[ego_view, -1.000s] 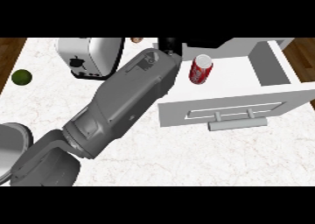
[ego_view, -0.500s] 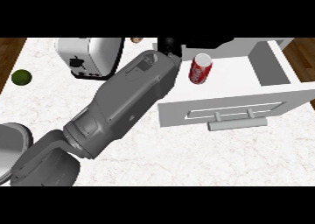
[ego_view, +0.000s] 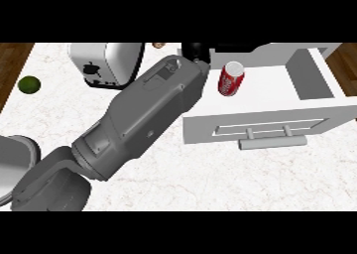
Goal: Pick up the can, place it into the drawer and close the drawer
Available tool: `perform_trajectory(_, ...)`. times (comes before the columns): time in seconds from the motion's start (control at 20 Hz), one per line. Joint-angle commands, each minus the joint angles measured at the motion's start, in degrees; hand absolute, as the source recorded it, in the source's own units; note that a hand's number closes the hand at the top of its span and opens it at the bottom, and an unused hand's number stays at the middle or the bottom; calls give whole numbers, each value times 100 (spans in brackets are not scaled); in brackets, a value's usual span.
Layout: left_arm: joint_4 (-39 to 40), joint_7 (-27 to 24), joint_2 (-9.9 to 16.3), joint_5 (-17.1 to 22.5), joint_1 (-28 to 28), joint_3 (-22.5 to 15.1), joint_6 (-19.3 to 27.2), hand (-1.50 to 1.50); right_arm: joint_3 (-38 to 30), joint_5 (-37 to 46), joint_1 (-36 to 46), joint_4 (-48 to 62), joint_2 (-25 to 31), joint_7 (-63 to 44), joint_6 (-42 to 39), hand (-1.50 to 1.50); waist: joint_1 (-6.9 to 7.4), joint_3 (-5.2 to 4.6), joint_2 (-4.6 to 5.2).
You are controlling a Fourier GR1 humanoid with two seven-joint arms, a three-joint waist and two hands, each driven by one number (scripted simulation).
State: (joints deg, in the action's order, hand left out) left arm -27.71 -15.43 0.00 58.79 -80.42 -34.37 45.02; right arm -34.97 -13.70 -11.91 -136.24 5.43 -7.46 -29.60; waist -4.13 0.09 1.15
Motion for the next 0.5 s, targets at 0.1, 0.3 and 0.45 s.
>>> perform_trajectory(0.1,-73,-190,0,92,-123,-107,193,-150,563,1481,485,-90,116,314,-54,-150,153,1,-14)
perform_trajectory(0.3,90,-259,0,185,-124,96,-106,-150,1314,2739,933,36,41,296,190,-150,263,-5,-1)
perform_trajectory(0.45,-59,65,0,218,-193,129,-42,-150,1887,3657,1266,396,43,454,389,-150,407,-7,-47)
